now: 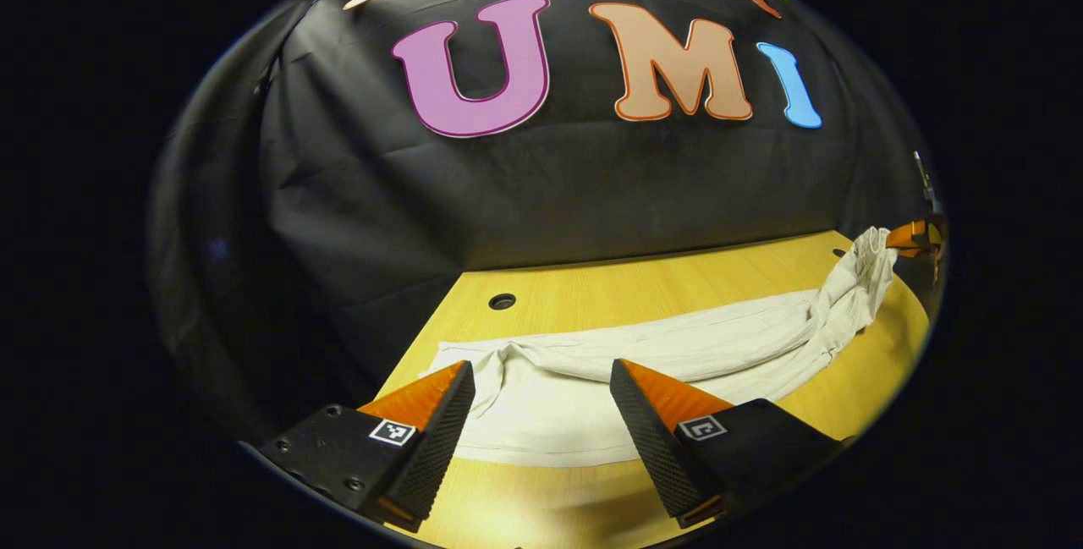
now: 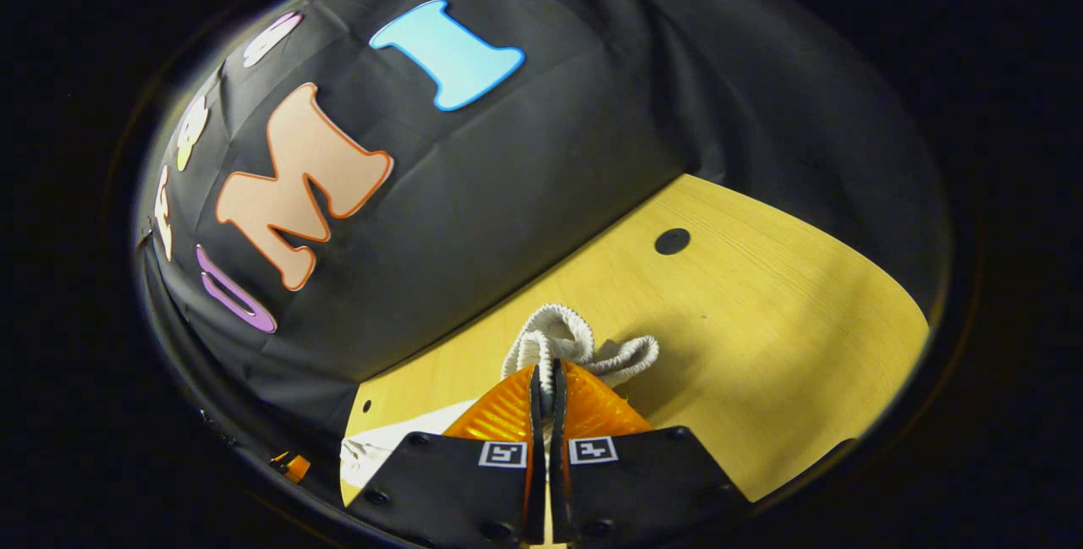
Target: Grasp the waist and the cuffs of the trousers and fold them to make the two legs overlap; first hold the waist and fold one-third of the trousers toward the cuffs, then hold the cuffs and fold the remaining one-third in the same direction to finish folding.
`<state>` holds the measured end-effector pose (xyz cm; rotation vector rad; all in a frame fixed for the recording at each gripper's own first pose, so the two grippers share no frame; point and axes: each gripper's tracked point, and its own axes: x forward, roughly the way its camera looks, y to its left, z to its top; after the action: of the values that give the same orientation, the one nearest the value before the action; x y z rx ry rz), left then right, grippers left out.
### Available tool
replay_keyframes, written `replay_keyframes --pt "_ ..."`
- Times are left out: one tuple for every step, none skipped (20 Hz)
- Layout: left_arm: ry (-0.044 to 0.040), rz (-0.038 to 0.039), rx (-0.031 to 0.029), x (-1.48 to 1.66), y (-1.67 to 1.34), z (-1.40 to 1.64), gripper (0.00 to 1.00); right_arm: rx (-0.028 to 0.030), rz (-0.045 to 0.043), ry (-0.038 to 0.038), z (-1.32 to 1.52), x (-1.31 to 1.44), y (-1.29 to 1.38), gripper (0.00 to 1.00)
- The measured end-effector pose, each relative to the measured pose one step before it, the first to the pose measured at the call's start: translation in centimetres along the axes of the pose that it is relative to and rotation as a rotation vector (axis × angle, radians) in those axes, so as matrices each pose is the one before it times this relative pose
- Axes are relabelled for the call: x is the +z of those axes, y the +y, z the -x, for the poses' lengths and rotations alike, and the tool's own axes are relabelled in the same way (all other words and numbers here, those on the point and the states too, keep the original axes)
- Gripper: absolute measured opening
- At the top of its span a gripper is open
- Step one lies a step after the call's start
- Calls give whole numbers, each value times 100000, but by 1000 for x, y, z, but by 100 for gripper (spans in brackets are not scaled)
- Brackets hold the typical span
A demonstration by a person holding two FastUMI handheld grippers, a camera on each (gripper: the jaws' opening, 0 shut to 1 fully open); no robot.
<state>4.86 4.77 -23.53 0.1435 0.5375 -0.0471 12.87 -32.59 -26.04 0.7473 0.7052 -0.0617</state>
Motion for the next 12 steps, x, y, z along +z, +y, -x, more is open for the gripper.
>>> replay_keyframes --pt "40 263 -74 -92 381 -37 96 2021 1440 -463 932 981 460 4" --pt "272 393 -71 -204 362 -50 96 1658 1289 -417 945 1045 497 4" --pt "271 440 -62 -140 317 -129 96 1661 1338 -10 865 1021 356 4" --pt "315 524 -215 -333 362 70 96 1966 698 -220 694 881 551 4" --pt "128 429 -168 -104 270 -59 96 1867 452 360 1104 589 223 4" --pt "126 241 -188 -57 323 0 96 1558 700 710 684 763 -1 4" --pt "197 177 -81 -105 347 -75 96 1437 674 360 -625 -924 -210 4" --pt "-8 341 -9 -170 649 -129 96 1385 443 564 79 177 19 4" --pt "-51 369 -8 -141 402 84 96 1556 632 888 -30 -131 6 4" --pt "60 389 10 -66 547 20 96 1275 626 624 54 270 -7 4" --pt "23 482 114 -148 513 -24 96 1355 951 981 203 171 -22 4" --pt "25 457 130 -47 552 102 96 1263 1171 690 40 121 -60 4"
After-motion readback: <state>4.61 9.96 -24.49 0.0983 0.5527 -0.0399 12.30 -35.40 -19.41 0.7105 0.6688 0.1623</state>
